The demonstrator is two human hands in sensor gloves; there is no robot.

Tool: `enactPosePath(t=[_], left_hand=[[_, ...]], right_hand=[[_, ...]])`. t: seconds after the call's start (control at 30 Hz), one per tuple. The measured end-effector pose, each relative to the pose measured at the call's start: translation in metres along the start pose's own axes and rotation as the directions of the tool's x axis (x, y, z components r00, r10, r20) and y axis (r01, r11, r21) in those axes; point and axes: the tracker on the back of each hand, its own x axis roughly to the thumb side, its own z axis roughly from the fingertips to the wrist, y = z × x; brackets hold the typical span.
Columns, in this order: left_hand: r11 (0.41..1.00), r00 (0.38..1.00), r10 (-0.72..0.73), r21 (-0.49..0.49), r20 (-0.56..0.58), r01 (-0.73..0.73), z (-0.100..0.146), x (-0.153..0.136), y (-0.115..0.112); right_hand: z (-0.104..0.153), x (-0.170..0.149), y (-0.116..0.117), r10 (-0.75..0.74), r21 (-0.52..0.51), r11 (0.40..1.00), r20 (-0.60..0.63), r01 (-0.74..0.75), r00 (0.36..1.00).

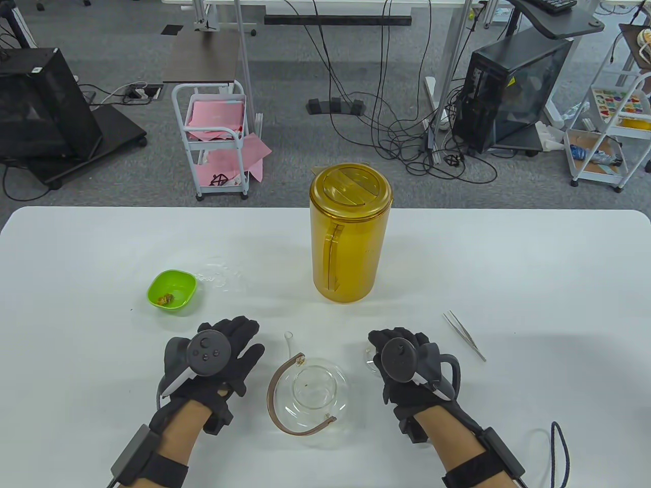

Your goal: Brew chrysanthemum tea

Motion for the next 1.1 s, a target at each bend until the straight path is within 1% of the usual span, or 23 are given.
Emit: enactPosePath(t=[0.13, 0.4, 0.67, 0.93, 1.1], left_hand=[[1.000, 1.000, 0.001, 0.003, 0.002, -0.001, 0.000, 0.000, 0.000], [1.000, 1.000, 0.006, 0.010, 0.006, -0.006, 0.000, -0.001, 0.001], [1.000, 1.000, 0.008, 0.017, 0.004, -0.008, 0.001, -0.001, 0.001], [1.000, 1.000, 0.008, 0.019, 0.001, -0.008, 0.001, -0.002, 0.002], [1.000, 1.000, 0.007, 0.023, -0.003, -0.007, 0.001, -0.003, 0.002]], right_hand=[[0.001, -0.001, -0.003, -0.001, -0.016, 1.000, 0.000, 0.001, 1.000], [0.012, -0.004, -0.027, -0.085, -0.128, 0.988, 0.037, 0.089, 0.996], [0.031, 0.003, -0.052, -0.144, -0.235, 0.956, 0.151, 0.177, 0.978], [0.052, 0.017, -0.071, -0.131, -0.322, 0.922, 0.261, 0.215, 0.956], [0.062, 0.024, -0.079, -0.120, -0.354, 0.906, 0.312, 0.233, 0.942]])
